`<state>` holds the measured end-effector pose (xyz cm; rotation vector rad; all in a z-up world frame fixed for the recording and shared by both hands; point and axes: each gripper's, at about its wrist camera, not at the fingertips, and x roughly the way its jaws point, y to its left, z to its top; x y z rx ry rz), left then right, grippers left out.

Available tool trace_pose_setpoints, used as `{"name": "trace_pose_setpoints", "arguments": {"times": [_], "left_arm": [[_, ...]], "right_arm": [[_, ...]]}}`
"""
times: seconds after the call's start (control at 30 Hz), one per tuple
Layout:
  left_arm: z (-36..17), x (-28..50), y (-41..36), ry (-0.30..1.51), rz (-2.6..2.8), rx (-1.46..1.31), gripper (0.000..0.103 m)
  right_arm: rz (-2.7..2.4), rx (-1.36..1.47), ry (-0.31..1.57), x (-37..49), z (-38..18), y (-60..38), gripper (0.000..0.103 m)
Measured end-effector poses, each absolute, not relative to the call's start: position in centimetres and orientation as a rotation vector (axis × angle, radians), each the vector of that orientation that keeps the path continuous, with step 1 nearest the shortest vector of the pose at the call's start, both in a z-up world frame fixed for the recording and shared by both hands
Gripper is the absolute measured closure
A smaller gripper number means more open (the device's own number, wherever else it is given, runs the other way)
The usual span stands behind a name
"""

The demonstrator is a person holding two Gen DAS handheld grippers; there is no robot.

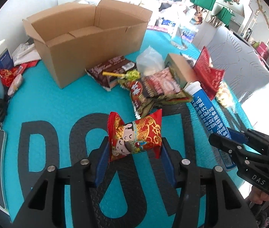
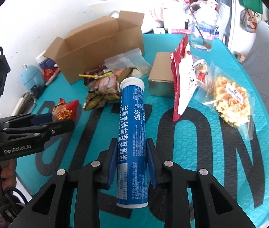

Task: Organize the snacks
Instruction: 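Lift the red-and-gold bag and blue tube and carry both over the cardboard box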

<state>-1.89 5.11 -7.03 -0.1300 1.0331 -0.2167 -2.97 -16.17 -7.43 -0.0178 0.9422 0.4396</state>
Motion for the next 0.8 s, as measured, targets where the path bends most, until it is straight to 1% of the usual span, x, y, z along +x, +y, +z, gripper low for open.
{"name": "trace_pose_setpoints", "arguments": {"times": [0.33, 0.5, 0.8], "left_arm": [[-2.9, -1.6, 5.6, 0.923, -0.212, -0.146, 0.053], [-0.5, -0.5, 6.7, 0.820, -0.196, -0.166, 0.053], [3.0, 3.0, 8.9, 0.703, -0.121, -0.137, 0.053]], "right_arm": [[0.514, -0.032, 0.853, -3.3, -3.6, -15.3, 0.075], [0.568, -0.055, 0.797, -1.9, -1.6, -13.5, 0.075], [0.653, -0.105, 0.715, 2.2, 1.3, -9.9, 0.075]]}}
